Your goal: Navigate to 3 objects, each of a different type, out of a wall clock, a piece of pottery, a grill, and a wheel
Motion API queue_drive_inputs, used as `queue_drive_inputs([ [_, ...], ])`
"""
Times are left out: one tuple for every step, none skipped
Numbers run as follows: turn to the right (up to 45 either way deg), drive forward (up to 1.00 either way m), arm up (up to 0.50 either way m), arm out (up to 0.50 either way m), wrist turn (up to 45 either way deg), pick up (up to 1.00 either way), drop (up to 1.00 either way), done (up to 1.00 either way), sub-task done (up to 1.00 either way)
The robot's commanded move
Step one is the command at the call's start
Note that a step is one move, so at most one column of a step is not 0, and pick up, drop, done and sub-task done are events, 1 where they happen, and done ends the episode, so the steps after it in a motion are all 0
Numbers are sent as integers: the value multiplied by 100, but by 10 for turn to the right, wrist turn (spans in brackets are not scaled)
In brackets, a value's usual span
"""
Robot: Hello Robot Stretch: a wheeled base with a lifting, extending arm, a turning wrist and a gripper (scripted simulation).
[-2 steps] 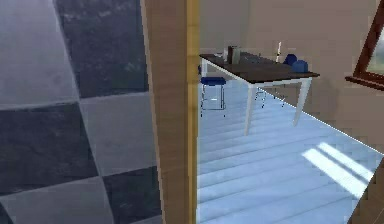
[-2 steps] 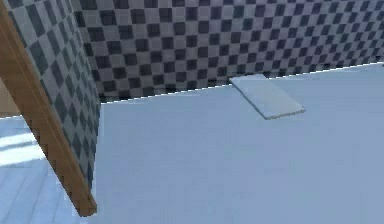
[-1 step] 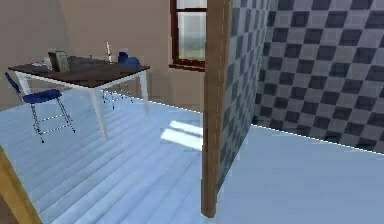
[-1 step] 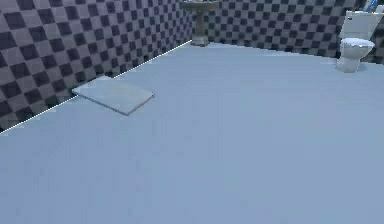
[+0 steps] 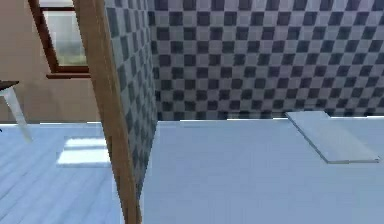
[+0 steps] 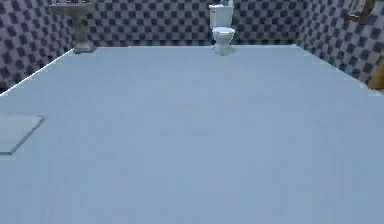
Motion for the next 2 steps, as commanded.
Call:
queue_drive_inputs([
  [0, 30, 0, 0, 0, 0, 0, 0, 0],
  [-450, 0, 0, 0, 0, 0, 0, 0, 0],
])
